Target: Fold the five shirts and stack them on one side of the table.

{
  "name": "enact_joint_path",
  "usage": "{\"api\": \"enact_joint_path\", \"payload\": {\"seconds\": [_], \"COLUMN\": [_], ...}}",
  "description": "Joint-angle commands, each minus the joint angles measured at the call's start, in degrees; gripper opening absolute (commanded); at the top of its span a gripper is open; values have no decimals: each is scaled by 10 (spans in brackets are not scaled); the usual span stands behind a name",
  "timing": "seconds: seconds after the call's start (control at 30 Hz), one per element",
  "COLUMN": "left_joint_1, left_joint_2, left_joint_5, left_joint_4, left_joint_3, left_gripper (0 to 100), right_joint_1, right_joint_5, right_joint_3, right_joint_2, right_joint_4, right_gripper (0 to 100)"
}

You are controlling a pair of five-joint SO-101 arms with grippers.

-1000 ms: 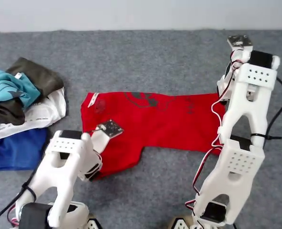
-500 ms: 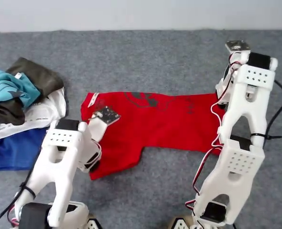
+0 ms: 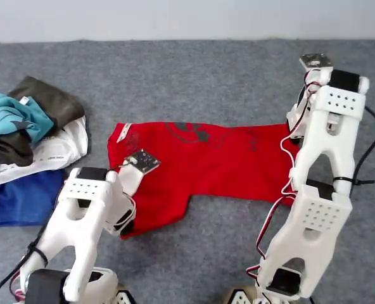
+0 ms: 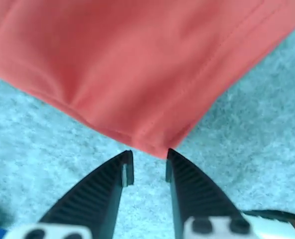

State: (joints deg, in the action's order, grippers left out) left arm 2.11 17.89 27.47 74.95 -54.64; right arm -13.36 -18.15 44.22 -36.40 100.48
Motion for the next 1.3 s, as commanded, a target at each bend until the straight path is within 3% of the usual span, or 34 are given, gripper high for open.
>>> {"api": "enact_joint_path", "payload": {"seconds": [0.0, 0.3, 0.4, 0.53, 0.77, 1.1, 1.27], "left_joint_1": [4, 5, 33, 75, 120, 102, 105], "left_joint_2": [5, 5, 11, 11, 5, 5, 4], "left_joint_5": [-6, -7, -13, -72, -63, -62, -62], "left_joint_4": [-10, -7, -2, 11, 5, -97, -108], "left_joint_3": [-8, -8, -8, 29, 29, -32, -72], "left_gripper": [123, 122, 118, 118, 118, 118, 118], "right_joint_1": [6, 22, 26, 24, 23, 23, 26], "right_joint_5": [-5, -4, -4, -4, -4, -4, -4], "right_joint_3": [3, 3, 3, 3, 3, 3, 3], "right_joint_2": [7, 4, 4, 7, 7, 7, 7], "right_joint_4": [24, 24, 24, 24, 24, 25, 25], "right_gripper": [194, 194, 194, 194, 194, 194, 194]}}
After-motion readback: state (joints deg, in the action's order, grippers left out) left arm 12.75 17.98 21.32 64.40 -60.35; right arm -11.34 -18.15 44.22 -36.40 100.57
